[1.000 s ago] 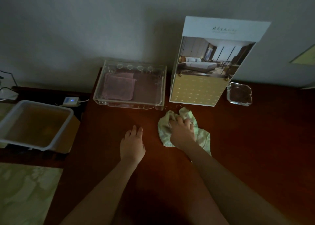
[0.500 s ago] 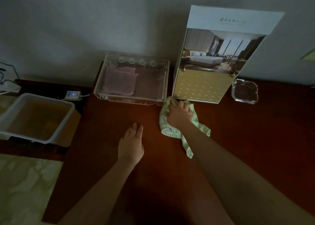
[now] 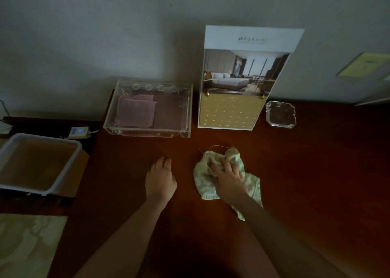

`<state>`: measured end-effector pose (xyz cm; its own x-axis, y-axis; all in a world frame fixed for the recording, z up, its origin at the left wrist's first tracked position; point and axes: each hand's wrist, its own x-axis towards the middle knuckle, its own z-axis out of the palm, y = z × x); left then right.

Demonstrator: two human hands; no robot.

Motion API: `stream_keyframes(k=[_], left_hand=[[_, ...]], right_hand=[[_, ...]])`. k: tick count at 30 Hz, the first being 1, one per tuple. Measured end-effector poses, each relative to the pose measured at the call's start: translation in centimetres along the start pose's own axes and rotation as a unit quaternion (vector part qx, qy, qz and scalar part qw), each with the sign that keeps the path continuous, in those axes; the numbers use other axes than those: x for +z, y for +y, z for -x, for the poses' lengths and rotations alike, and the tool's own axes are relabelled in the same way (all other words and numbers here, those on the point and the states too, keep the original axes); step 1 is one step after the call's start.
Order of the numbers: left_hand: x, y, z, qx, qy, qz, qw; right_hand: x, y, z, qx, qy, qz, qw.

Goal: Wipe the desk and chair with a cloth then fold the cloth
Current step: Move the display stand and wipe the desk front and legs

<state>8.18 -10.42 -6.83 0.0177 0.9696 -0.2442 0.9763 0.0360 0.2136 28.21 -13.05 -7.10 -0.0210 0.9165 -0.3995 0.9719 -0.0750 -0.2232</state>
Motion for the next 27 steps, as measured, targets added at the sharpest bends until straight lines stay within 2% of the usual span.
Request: stream_keyframes(k=[2, 4, 5, 8, 10, 14, 17, 19, 22, 27], left_hand=[[-0.8, 1.1, -0.9, 0.024, 0.034, 0.065, 0.997], [-1.9, 2.6, -2.0, 0.038, 0.070, 0.129, 0.988], [-2.5, 3.2, -2.5, 0.042, 0.089, 0.159, 0.982], [-4.6, 4.9, -4.8, 0.033, 0.133, 0.224, 0.965], [-6.1, 6.2, -7.1, 0.017, 0.120, 0.258, 0.958], [-9.7, 8.9, -11.5, 0.005, 0.045, 0.399, 0.916], [-12.7, 10.5, -13.3, 0.033, -0.040, 0.490, 0.870], [-14.1, 11.6, -13.7, 0.051, -0.068, 0.511, 0.855], [-14.8, 13.1, -13.5, 0.076, -0.054, 0.468, 0.879], [-15.6, 13.4, -12.7, 0.053, 0.032, 0.434, 0.899]], right_hand=[[-1.7, 1.5, -1.1, -0.023, -0.011, -0.132, 0.991], [-4.7, 3.1, -2.1, 0.033, 0.011, -0.298, 0.954], [-6.1, 3.9, -2.6, 0.073, 0.045, -0.344, 0.935], [-10.2, 6.0, -3.9, 0.161, 0.170, -0.368, 0.900], [-13.3, 7.3, -5.3, 0.181, 0.227, -0.405, 0.867], [-20.5, 8.3, -7.6, 0.113, 0.282, -0.498, 0.812], [-25.0, 8.2, -8.4, 0.049, 0.269, -0.484, 0.831], [-26.8, 7.7, -8.4, 0.012, 0.249, -0.496, 0.832], [-26.9, 6.9, -7.6, -0.001, 0.238, -0.478, 0.846], [-26.8, 6.5, -6.1, 0.010, 0.281, -0.427, 0.860]])
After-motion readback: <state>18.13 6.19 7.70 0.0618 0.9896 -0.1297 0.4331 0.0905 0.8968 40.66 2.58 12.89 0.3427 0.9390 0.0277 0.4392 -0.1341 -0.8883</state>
